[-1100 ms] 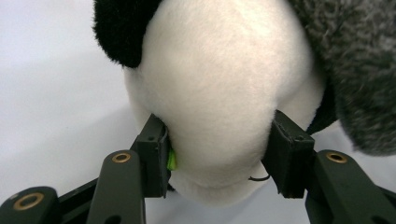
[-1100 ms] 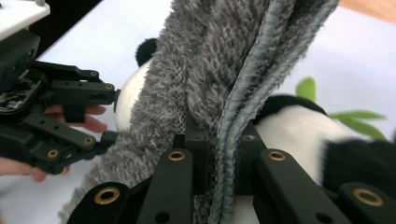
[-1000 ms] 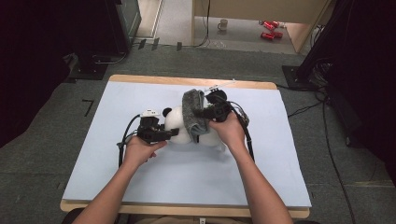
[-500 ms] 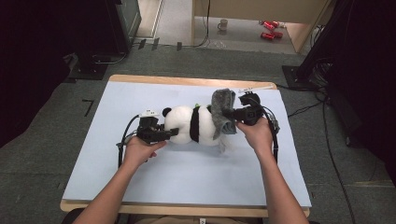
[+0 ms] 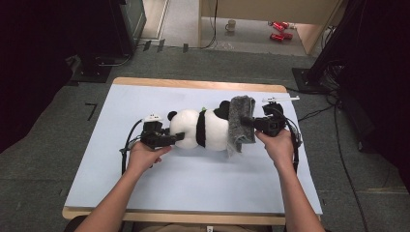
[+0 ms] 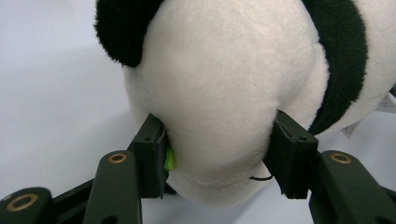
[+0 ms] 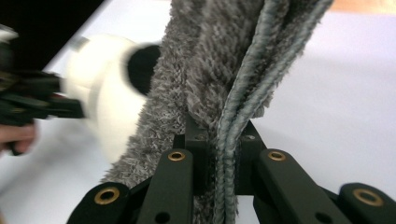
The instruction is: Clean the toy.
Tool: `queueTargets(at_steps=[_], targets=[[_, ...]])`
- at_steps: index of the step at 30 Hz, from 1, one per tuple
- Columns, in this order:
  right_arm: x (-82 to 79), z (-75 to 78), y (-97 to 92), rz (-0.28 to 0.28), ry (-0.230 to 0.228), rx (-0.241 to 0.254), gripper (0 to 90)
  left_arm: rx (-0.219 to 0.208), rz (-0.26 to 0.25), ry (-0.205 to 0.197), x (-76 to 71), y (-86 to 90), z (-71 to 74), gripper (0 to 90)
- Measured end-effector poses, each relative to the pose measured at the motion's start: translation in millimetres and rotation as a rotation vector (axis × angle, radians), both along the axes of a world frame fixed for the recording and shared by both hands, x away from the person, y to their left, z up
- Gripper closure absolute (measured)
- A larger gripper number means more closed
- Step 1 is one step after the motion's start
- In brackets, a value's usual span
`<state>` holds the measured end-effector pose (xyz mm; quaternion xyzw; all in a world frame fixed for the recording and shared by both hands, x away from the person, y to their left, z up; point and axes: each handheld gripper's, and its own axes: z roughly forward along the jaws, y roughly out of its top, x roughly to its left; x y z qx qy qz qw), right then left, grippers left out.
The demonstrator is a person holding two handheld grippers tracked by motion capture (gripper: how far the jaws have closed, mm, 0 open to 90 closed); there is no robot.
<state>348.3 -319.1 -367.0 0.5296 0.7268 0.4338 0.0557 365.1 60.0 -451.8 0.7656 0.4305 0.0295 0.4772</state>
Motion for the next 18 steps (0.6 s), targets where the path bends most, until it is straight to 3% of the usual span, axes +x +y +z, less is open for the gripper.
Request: queueTargets(at_steps=[4, 9, 14, 18], targets=[[-9.7, 10.9, 9.2, 0.051, -0.019, 0.03, 81.2, -0.005, -0.002, 0.004, 0.2, 1.2, 0.5, 43.1], [-13.6, 0.4, 36.8, 0.114, -0.008, -0.01, 81.0, -0.001, -0.005, -0.004, 0.1, 1.4, 2.0, 38.9], [-7.8, -5.7, 42.7, 0.089, -0.022, -0.059, 80.8, -0.031, -0.033, -0.011, 2.0, 8.0, 3.9, 36.6], [-3.3, -7.4, 41.5, 0.08, -0.023, -0.072, 80.3, -0.008, -0.059, -0.052, 0.9, 10.7, 5.4, 36.2]])
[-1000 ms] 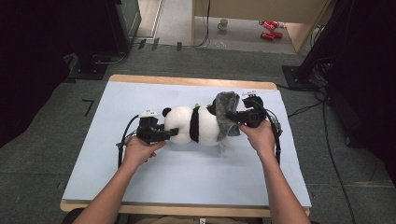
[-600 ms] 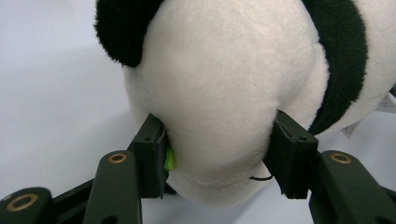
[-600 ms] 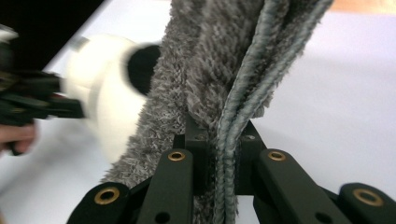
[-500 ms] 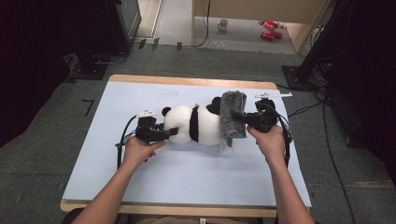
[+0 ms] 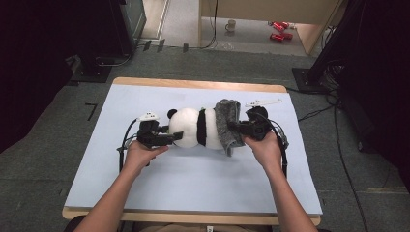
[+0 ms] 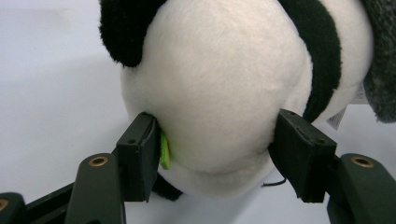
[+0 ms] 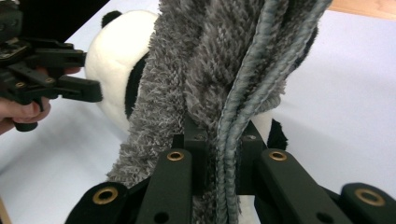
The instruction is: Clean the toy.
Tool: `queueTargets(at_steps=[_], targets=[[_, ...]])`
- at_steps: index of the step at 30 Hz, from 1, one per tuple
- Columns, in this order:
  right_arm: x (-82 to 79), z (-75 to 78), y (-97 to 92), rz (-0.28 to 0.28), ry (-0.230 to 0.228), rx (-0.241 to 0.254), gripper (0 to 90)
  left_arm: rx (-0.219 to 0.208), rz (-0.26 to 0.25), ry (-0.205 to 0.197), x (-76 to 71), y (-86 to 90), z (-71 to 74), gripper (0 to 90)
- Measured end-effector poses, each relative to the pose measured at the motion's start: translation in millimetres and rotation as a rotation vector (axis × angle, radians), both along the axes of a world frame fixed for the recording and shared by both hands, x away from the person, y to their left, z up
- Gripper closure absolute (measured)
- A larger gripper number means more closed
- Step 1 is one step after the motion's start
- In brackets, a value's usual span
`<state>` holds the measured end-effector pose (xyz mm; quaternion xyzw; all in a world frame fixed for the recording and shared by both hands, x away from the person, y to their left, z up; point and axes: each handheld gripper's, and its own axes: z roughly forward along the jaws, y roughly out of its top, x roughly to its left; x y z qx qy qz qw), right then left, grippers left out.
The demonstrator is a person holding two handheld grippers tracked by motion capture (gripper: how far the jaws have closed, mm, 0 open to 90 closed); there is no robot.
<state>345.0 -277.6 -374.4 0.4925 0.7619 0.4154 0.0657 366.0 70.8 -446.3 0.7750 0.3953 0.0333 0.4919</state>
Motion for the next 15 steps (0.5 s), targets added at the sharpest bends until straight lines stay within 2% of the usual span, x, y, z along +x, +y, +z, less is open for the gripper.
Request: queueTargets(at_steps=[4, 8, 10, 15], targets=[[6.2, -0.4, -1.0, -0.014, -0.005, -0.002, 79.9, 0.015, -0.021, -0.039, -0.5, 4.5, 1.8, 35.9], [13.4, 1.7, 0.5, -0.019, -0.002, -0.007, 79.5, 0.041, -0.047, -0.06, -0.3, 12.2, 3.3, 36.2], [18.1, 3.4, 1.9, -0.018, 0.002, -0.011, 79.5, 0.052, -0.067, -0.098, 0.1, 16.9, 3.8, 37.0], [31.3, 5.0, 5.0, -0.026, 0.01, -0.005, 79.3, 0.034, -0.044, -0.079, 7.3, 22.9, -1.3, 33.7]])
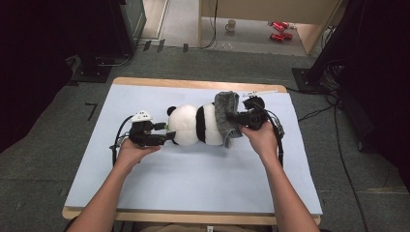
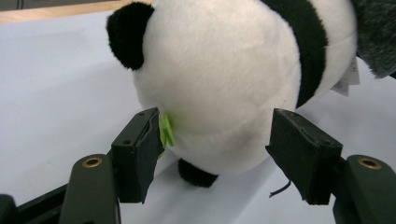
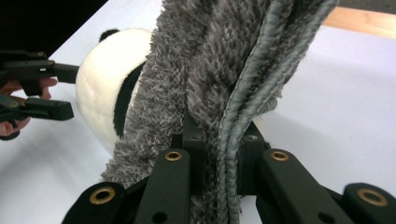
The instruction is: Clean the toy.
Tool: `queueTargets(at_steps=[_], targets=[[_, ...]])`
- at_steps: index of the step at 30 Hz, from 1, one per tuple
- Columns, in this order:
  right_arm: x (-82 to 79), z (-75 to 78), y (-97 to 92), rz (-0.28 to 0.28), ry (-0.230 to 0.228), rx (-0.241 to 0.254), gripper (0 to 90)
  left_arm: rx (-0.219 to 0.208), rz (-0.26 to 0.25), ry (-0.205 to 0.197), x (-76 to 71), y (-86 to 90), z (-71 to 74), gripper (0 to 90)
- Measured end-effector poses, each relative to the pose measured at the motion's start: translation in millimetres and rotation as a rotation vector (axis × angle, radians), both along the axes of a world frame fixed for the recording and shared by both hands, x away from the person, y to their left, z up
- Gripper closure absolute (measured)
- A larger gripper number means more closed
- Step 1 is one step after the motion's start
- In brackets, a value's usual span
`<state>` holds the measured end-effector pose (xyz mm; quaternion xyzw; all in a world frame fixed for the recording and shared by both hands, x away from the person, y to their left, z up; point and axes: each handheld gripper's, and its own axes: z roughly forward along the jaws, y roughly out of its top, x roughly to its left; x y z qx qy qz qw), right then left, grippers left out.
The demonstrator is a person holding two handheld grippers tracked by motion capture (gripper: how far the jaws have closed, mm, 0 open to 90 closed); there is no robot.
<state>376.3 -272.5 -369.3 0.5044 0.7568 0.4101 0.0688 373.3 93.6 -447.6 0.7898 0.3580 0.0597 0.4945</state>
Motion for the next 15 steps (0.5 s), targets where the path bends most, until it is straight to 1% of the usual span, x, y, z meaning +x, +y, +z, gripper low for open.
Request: queueTargets(at_steps=[4, 5, 7, 9, 10, 11, 12, 13, 14, 15], targets=[[8.0, -0.8, 0.6, -0.012, -0.003, 0.006, 78.8, -0.007, -0.009, -0.002, 6.4, -5.1, -7.0, 32.7], [9.8, -1.1, 0.4, -0.012, -0.003, 0.009, 78.7, -0.007, -0.008, 0.003, 8.5, -7.2, -9.1, 32.2], [13.4, -2.0, -0.2, -0.015, -0.002, 0.013, 78.6, -0.025, -0.006, 0.018, 11.9, -10.4, -12.9, 30.6], [15.9, -2.3, -0.8, -0.019, 0.0, 0.008, 78.4, -0.032, -0.004, -0.001, 12.3, -12.4, -14.3, 30.8], [17.3, -2.8, -1.4, -0.02, 0.0, 0.005, 78.3, -0.039, -0.007, -0.005, 12.8, -13.3, -15.3, 30.7], [18.4, -3.4, -1.7, -0.024, -0.004, -0.008, 78.1, -0.049, -0.009, -0.002, 13.1, -14.6, -16.7, 30.2], [19.4, -4.3, -2.0, -0.027, -0.009, -0.021, 78.0, -0.048, -0.017, 0.001, 13.6, -16.4, -18.4, 29.6], [20.4, -5.3, -2.4, -0.034, -0.009, -0.027, 78.0, -0.036, -0.025, 0.0, 13.5, -18.7, -19.7, 28.9], [21.7, -6.4, -2.9, -0.035, -0.009, -0.023, 78.0, -0.02, -0.027, -0.016, 12.9, -21.9, -20.9, 27.7], [22.4, -6.9, -3.1, -0.041, -0.007, -0.021, 78.0, -0.014, -0.023, -0.02, 12.6, -23.5, -21.2, 26.9]])
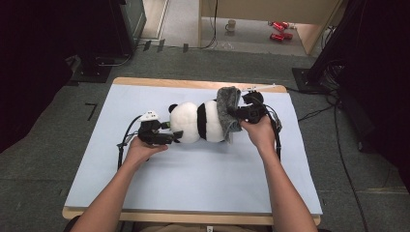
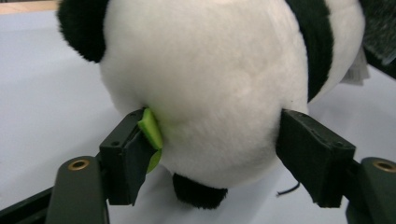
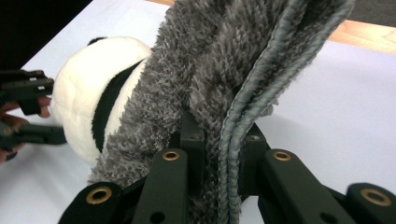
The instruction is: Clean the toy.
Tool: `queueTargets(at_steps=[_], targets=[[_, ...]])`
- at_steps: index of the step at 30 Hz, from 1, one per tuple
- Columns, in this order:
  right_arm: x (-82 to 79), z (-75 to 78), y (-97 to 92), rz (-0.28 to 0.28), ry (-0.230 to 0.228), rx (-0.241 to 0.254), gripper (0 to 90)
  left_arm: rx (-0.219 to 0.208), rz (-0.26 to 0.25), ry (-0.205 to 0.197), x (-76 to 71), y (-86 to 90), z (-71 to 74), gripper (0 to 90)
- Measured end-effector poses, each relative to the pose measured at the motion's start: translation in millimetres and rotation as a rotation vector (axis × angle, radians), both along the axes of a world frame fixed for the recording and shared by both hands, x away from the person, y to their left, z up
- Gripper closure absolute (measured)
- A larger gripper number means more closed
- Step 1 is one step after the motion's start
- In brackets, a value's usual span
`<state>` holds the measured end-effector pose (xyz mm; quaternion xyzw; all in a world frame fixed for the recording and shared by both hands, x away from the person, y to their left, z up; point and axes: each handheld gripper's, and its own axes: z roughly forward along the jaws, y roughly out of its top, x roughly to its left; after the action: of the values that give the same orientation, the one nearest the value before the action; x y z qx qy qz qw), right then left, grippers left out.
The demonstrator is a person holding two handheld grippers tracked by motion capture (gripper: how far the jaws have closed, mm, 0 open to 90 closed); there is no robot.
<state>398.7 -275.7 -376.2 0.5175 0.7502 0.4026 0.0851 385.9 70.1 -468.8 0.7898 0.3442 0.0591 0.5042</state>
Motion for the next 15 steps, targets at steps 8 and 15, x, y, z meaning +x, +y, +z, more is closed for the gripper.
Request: queueTargets(at_steps=[8, 15], targets=[[2.5, 8.7, -4.0, -0.004, 0.036, 0.013, 78.6, 0.017, 0.071, -0.002, -5.6, -6.6, 6.7, 58.6], [-6.3, 38.1, -4.2, 0.029, 0.031, 0.099, 79.6, -0.017, 0.041, 0.07, -8.5, 2.5, 14.2, 70.7]])
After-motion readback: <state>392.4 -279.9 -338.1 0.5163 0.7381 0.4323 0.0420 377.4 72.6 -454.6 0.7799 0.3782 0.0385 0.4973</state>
